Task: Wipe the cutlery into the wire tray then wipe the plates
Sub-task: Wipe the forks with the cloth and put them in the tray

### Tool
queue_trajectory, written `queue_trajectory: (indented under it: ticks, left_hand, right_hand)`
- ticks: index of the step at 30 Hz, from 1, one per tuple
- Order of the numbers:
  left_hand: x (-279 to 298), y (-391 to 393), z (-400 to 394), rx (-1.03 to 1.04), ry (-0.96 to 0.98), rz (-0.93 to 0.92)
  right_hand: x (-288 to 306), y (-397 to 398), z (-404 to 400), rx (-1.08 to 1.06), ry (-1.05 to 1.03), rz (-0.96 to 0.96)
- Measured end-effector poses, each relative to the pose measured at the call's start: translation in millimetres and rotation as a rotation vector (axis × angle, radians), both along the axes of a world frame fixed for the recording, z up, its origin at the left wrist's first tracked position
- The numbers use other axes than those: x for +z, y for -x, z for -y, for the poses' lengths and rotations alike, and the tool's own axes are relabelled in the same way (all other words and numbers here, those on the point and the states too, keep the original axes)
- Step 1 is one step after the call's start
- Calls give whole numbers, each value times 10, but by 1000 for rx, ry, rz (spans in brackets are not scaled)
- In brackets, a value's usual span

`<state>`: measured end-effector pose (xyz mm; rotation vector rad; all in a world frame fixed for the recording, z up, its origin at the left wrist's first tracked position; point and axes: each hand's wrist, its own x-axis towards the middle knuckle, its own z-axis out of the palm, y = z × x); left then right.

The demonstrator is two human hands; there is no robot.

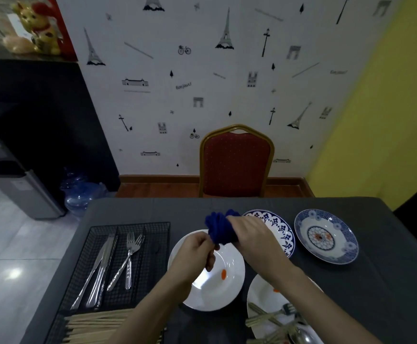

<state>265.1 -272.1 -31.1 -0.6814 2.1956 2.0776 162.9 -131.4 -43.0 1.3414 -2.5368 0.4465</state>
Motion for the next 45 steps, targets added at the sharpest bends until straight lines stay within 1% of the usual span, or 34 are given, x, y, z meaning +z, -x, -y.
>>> queue_trajectory:
  ticks: [1,4,5,9,11,13,15,16,19,20,24,30,33,35,37,39,40,41,43,45]
  left_hand:
    - [-2,-5,-14,-6,-8,10]
    - [2,-34,-12,2,-38,7]
    - [0,-29,2,11,-36,7]
    - [-5,5,20,-4,-30,35]
    - [8,-24,36,-15,-47,36]
    - [22,-43,60,-8,-67,20]
    - [31,-9,71,-6,-63,14]
    - [32,12,66,-14,-57,17]
    - [28,18,72,-34,-67,26]
    - [24,-3,86,-36,-70,26]
    - [17,-38,105,-11,-63,-1]
    - [-1,-89,107,-5,-99,-28]
    - [-44,-162,85,40,-180,-51]
    - [-57,-188,85,44,-168,-64]
    - [-59,-224,104,28,-127,-66]
    - [-54,-244,169,26,-42,-36]
    - [-63,-234,216,26,22,-14]
    - [-83,-206,260,21,82,12]
    - [-130,-130,314,3,160,80]
    - [-152,-57,284,-35,172,129]
  right_hand:
    - [-7,-22,-1,2,-2,-7]
    - [-3,77,-31,-107,101,39]
    - [3,83,-27,-113,108,34]
    - [-12,-34,-7,12,-11,-27]
    - [46,6,-3,25,-34,26]
    - [72,103,15,-26,-5,109]
    - [80,127,51,-92,34,118]
    - [71,111,69,-94,30,101]
    - [-17,32,76,1,-49,-17]
    - [-23,33,62,12,-54,-30]
    - [44,144,24,-108,106,35]
    - [-57,15,13,93,-11,-130]
    - [-37,111,27,84,-52,-201]
    - [-6,215,19,-38,-67,-106]
    - [12,352,-80,-255,-16,127]
    - [-4,428,-223,-398,148,365]
    - [-9,439,-275,-442,250,435]
    - [-6,431,-301,-476,330,461]
    - [-4,405,-298,-512,407,466]
    - [45,338,-233,-492,464,428]
